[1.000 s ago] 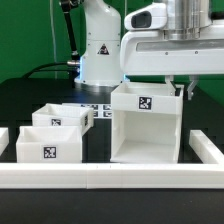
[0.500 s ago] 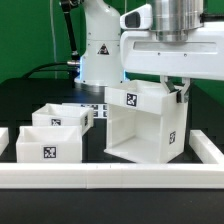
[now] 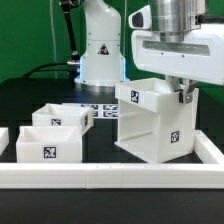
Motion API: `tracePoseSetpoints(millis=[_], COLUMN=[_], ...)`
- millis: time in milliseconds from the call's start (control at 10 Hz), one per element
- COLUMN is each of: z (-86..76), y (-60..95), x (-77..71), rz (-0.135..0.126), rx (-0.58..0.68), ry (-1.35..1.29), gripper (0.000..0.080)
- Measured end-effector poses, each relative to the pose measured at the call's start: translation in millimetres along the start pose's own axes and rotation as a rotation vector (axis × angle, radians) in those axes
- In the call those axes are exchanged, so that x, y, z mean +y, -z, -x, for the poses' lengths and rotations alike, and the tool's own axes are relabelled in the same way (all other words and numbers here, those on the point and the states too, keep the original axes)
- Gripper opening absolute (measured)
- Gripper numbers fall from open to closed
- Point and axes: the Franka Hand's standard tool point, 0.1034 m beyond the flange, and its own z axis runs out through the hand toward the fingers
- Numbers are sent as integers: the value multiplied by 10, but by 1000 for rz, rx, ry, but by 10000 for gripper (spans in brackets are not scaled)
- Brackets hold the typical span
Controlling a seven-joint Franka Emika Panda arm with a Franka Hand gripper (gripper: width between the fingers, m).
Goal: Assemble drawer
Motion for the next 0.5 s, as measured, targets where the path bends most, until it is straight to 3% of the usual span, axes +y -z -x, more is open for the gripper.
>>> tracePoseSetpoints(millis=[200, 500], z=[-73, -11], y=[26, 4], x=[-7, -19], rz=[-11, -11], rx=[-1, -14], ry=[-121, -255], gripper=[38, 38])
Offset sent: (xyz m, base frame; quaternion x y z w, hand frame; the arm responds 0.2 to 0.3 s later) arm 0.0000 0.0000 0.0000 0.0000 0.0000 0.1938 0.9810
